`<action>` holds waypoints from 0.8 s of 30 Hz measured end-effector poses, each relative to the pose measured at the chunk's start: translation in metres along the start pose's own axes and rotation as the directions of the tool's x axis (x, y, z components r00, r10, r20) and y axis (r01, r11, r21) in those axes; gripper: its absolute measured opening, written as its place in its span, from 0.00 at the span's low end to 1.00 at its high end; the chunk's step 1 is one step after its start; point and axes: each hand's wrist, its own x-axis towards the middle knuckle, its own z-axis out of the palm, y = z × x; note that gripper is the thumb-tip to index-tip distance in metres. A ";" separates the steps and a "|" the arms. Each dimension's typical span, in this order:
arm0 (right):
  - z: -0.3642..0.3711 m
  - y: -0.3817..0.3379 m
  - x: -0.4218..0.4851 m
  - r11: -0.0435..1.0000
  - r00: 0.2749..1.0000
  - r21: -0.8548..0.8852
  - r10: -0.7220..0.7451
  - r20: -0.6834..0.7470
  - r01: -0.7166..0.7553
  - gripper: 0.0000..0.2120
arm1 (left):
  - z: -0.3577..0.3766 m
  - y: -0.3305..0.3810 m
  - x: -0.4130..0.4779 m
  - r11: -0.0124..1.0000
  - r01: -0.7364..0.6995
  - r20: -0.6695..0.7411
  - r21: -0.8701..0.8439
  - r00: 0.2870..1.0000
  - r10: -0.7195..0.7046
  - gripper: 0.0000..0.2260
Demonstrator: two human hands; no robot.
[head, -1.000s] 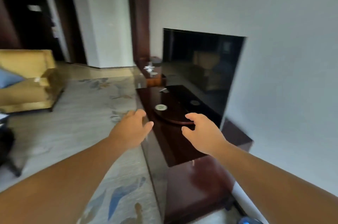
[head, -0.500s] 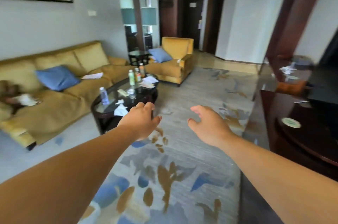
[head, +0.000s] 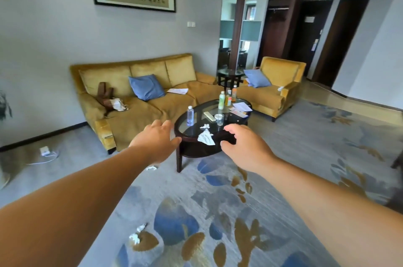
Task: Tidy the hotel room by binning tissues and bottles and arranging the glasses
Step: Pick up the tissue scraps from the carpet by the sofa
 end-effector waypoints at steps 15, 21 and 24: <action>0.179 -0.096 0.129 0.990 0.963 0.033 -0.141 0.229 0.138 0.24 | 0.027 -0.224 0.043 0.950 0.311 0.066 0.039 0.947 -0.313 0.25; 0.231 -0.083 0.184 0.984 0.931 0.053 -0.178 0.320 0.170 0.24 | 0.072 -0.252 0.076 0.931 0.364 0.128 0.041 0.922 -0.366 0.24; 0.254 -0.069 0.224 0.978 0.911 0.071 -0.208 0.357 0.196 0.24 | 0.087 -0.262 0.107 0.913 0.405 0.124 0.055 0.904 -0.408 0.25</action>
